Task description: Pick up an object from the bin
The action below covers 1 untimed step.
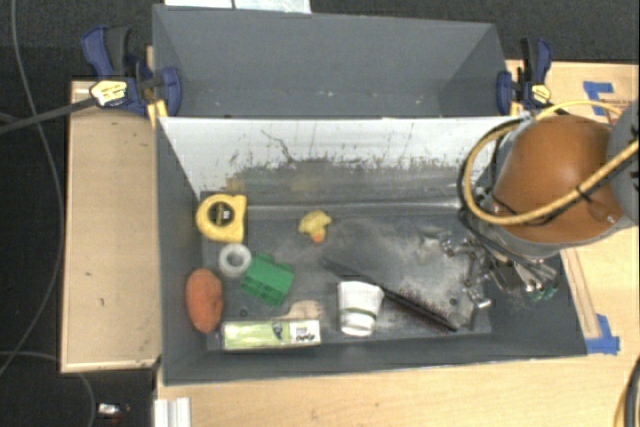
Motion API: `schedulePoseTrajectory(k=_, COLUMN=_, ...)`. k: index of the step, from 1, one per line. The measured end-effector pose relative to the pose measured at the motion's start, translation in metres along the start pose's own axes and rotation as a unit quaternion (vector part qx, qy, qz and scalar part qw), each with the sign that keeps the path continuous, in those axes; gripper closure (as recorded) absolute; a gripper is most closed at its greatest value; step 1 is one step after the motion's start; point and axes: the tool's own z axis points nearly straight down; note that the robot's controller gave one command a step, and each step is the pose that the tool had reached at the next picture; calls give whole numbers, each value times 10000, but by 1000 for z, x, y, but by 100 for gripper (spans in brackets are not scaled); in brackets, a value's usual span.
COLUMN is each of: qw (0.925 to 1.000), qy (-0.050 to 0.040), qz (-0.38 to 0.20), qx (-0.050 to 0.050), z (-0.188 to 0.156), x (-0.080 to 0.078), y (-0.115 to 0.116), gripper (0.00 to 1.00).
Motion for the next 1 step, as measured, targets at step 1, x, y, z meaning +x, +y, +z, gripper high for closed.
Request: schedulePoseTrajectory(k=1, qw=10000, qy=0, qz=1, qx=0, z=0, x=0, y=0, gripper=0)
